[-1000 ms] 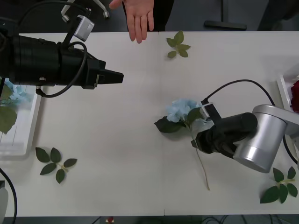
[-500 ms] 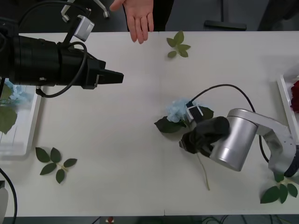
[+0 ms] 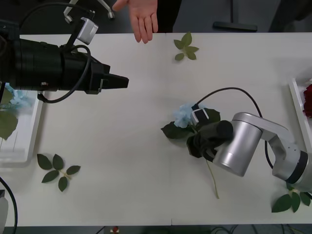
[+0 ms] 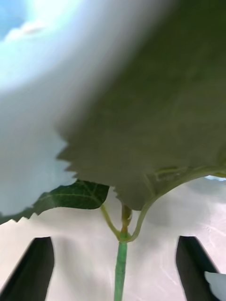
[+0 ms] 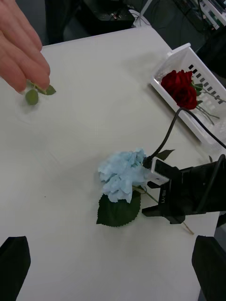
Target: Place the red flowers into the right box and the blue flowers into the left box. If a person shows an open palm, hand one flower to the person first, then continue sorting.
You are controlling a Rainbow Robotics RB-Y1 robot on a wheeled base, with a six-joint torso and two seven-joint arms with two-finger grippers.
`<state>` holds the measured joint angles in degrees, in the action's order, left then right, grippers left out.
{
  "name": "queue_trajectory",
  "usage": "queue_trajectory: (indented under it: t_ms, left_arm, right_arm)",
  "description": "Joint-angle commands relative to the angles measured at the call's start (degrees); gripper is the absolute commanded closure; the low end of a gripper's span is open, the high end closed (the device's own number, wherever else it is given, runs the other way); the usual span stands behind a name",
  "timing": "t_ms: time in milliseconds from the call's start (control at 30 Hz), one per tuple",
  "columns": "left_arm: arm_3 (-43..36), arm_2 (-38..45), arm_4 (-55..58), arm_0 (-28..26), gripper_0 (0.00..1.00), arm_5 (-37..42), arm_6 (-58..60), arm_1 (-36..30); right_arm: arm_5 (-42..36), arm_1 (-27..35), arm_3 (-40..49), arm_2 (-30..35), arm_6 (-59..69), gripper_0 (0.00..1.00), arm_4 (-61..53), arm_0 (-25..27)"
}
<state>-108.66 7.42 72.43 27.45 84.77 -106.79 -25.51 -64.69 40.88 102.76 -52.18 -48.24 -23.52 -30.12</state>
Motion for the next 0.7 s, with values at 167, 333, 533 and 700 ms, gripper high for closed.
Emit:
queue_trajectory:
  t_ms: [167,333,533,700]
  left_arm:
    - [-1.73,0.84,0.78,-0.82,0.00,0.04,-0.88,-0.33]
    - [-1.73,0.84,0.78,-0.91,0.00,0.04,-0.96,-0.33]
    - [-1.73,0.84,0.78,-0.91,0.00,0.04,-0.96,-0.33]
    - [-1.64,0.84,0.78,-0.91,0.00,0.13,-0.96,-0.33]
  right_arm:
    - [0.79,1.22,0.60,-0.82,3.50,0.85,0.41,-1.08]
    - [0.88,1.30,0.60,-0.90,3.68,1.00,0.41,-0.99]
    - [1.32,1.57,0.60,-0.90,3.68,1.00,0.58,-1.08]
    - [4.92,2.88,1.12,0.50,3.59,1.00,-1.44,-1.08]
